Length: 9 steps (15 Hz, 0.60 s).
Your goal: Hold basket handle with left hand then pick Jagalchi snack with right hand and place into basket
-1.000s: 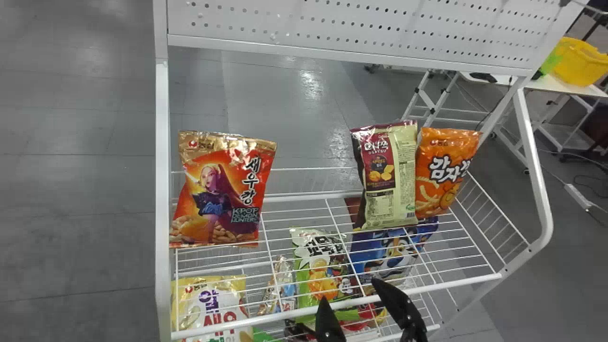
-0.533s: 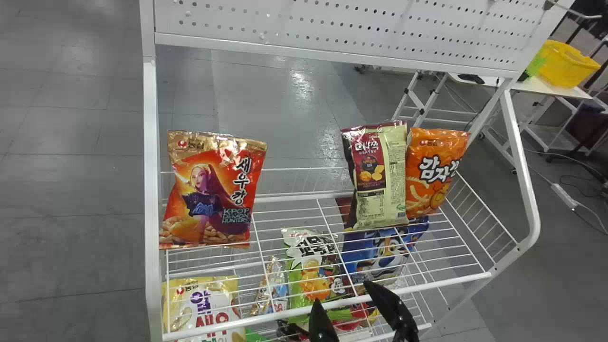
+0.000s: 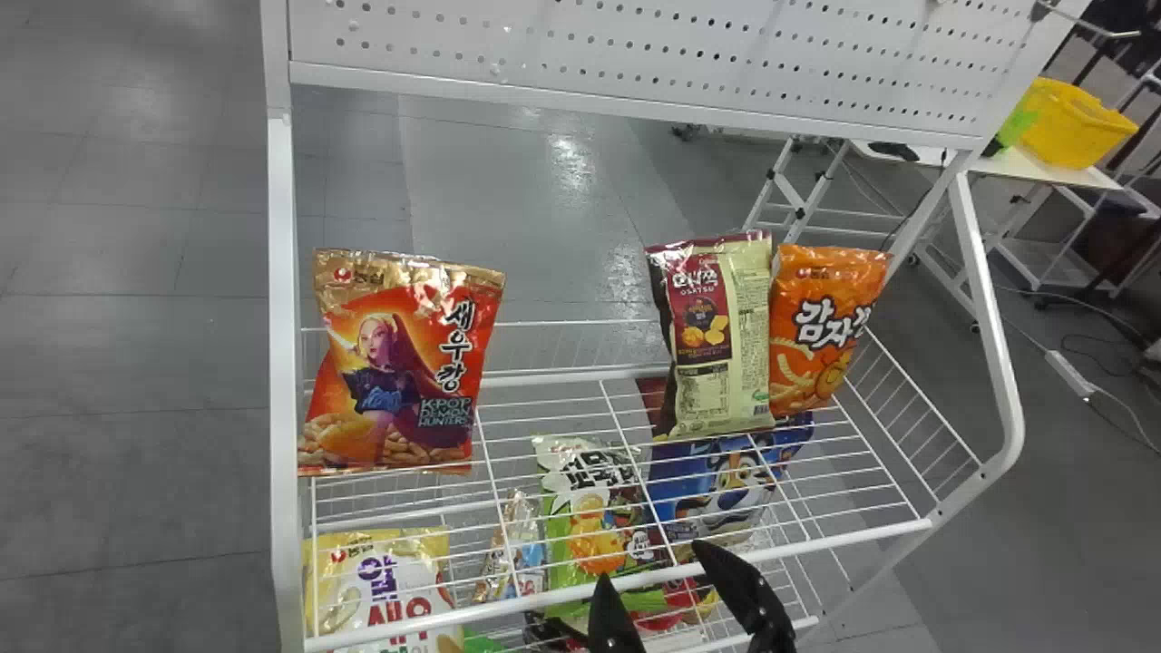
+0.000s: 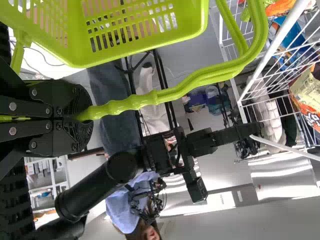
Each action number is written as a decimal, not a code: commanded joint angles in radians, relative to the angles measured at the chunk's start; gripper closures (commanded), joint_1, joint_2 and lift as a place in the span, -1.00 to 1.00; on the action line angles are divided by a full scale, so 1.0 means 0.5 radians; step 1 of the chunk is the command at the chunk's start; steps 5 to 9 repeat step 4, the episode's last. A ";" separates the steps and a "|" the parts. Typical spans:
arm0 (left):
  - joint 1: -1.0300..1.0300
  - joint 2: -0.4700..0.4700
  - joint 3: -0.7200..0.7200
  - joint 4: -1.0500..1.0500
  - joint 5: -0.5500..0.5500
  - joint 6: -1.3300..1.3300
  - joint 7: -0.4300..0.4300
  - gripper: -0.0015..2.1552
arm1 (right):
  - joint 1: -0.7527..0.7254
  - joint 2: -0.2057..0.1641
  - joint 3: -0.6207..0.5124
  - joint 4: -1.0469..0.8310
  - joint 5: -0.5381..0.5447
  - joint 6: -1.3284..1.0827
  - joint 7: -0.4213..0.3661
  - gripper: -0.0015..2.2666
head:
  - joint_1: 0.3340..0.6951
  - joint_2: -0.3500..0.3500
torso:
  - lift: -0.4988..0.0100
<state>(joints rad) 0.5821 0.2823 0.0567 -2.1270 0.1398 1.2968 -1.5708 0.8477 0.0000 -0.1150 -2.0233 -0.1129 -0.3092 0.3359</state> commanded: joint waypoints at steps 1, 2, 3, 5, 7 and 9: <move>0.002 0.003 0.000 -0.007 0.003 0.001 -0.020 0.99 | -0.002 0.002 0.000 0.003 -0.013 0.016 0.000 -0.90 | 1.00 -1.00 | 0.93; 0.002 0.000 0.000 -0.007 0.003 0.001 -0.020 0.99 | -0.002 0.002 -0.003 0.003 -0.020 0.028 0.000 -0.90 | 1.00 -1.00 | 0.93; 0.002 0.000 -0.003 -0.007 0.006 0.001 -0.020 0.99 | -0.005 0.002 -0.006 0.003 -0.035 0.034 0.000 -0.90 | 1.00 -1.00 | 0.93; 0.002 0.003 -0.003 -0.010 0.006 0.001 -0.020 0.99 | -0.005 0.002 -0.006 0.003 -0.038 0.034 0.003 -0.90 | 1.00 -1.00 | 0.93; 0.002 0.003 -0.003 -0.010 0.006 0.001 -0.020 0.99 | -0.005 0.002 -0.006 0.003 -0.038 0.034 0.003 -0.90 | 1.00 -1.00 | 0.93; 0.002 0.003 -0.003 -0.010 0.006 0.001 -0.020 0.99 | -0.005 0.002 -0.006 0.003 -0.038 0.034 0.003 -0.90 | 1.00 -1.00 | 0.93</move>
